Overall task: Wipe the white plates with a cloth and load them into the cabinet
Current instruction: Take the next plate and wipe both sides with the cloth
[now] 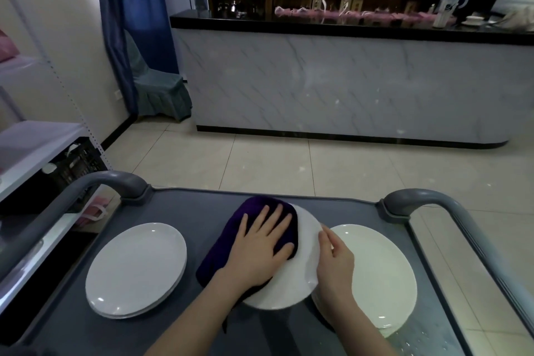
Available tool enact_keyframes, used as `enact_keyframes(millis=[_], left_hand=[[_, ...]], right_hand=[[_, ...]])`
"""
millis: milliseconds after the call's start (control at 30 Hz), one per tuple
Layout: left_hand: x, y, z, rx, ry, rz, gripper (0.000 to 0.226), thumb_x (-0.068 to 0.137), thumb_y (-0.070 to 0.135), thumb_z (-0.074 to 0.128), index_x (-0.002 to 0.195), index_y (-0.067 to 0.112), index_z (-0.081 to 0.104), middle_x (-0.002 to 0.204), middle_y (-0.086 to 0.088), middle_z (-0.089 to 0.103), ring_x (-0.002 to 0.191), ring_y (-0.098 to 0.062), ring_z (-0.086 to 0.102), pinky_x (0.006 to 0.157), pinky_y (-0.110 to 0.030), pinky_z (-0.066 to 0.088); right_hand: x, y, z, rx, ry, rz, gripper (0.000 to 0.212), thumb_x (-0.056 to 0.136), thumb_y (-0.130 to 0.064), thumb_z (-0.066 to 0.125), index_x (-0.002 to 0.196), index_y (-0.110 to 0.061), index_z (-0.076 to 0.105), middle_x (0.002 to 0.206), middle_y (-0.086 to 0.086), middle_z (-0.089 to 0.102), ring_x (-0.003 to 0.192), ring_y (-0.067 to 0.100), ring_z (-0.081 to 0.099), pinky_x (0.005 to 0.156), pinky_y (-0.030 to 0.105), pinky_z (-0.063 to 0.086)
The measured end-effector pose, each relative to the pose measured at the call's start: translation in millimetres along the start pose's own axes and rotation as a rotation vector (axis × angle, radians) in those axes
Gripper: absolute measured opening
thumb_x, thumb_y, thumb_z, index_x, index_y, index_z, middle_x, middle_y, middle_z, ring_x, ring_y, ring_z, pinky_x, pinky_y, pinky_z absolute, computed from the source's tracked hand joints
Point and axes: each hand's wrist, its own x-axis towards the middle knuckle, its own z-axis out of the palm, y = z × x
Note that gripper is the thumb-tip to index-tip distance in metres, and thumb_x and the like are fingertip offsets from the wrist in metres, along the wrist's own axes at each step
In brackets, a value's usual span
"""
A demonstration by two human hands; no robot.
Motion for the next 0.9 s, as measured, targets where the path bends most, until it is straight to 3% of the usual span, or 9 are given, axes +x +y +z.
enact_keyframes(millis=[167,367,433,567,667,900], left_hand=[[-29.4,-9.0,1.9,-0.103,0.032,-0.039,0.061,0.1,0.049,0.027,0.152,0.042,-0.004,0.156,0.025,-0.017,0.145,-0.001,-0.024,0.118,-0.036,-0.02],[-34.7,33.9,14.9,-0.15,0.003,0.068,0.058,0.093,0.054,0.007,0.149,0.047,-0.011,0.152,0.032,-0.026,0.137,0.01,-0.032,0.113,-0.039,-0.026],[-18.3,39.3,14.1,-0.143,-0.012,0.074,0.059,0.098,0.049,0.012,0.152,0.042,-0.012,0.155,0.027,-0.025,0.14,0.005,-0.031,0.115,-0.042,-0.021],[10.4,28.7,1.0,-0.106,-0.006,0.067,0.061,0.101,0.046,0.022,0.153,0.041,-0.01,0.157,0.023,-0.023,0.144,-0.001,-0.026,0.116,-0.042,-0.019],[12.5,10.8,-6.1,-0.118,0.006,0.054,0.061,0.101,0.049,0.024,0.154,0.042,-0.006,0.157,0.025,-0.021,0.144,0.001,-0.024,0.117,-0.04,-0.019],[-41.7,-2.6,6.8,-0.212,-0.02,0.019,0.058,0.103,0.04,0.027,0.147,0.049,-0.01,0.149,0.036,-0.026,0.139,0.009,-0.029,0.117,-0.032,-0.02]], right_hand=[[24.1,-25.4,-10.8,0.011,0.149,-0.083,0.021,0.1,-0.025,0.051,0.104,-0.03,0.071,0.104,-0.011,0.071,0.105,0.018,0.063,0.096,0.043,0.051],[10.6,-19.6,-2.2,-0.025,0.103,-0.09,0.024,0.101,-0.023,0.048,0.11,-0.026,0.07,0.107,-0.01,0.071,0.107,0.016,0.062,0.096,0.037,0.049],[1.8,-15.2,4.3,-0.05,0.061,-0.093,0.027,0.102,-0.024,0.048,0.118,-0.021,0.07,0.113,-0.005,0.071,0.109,0.016,0.063,0.1,0.039,0.048],[-9.9,-8.4,8.9,0.006,-0.008,-0.055,0.024,0.101,-0.024,0.052,0.113,-0.025,0.073,0.105,-0.011,0.074,0.104,0.009,0.066,0.098,0.04,0.051],[-2.3,-14.3,3.6,0.009,0.005,-0.042,0.025,0.1,-0.021,0.051,0.113,-0.024,0.073,0.106,-0.008,0.074,0.104,0.015,0.066,0.096,0.045,0.052],[23.2,-33.8,-12.8,-0.023,0.132,-0.138,0.025,0.1,-0.023,0.051,0.111,-0.026,0.073,0.104,-0.014,0.072,0.103,0.01,0.063,0.089,0.031,0.049]])
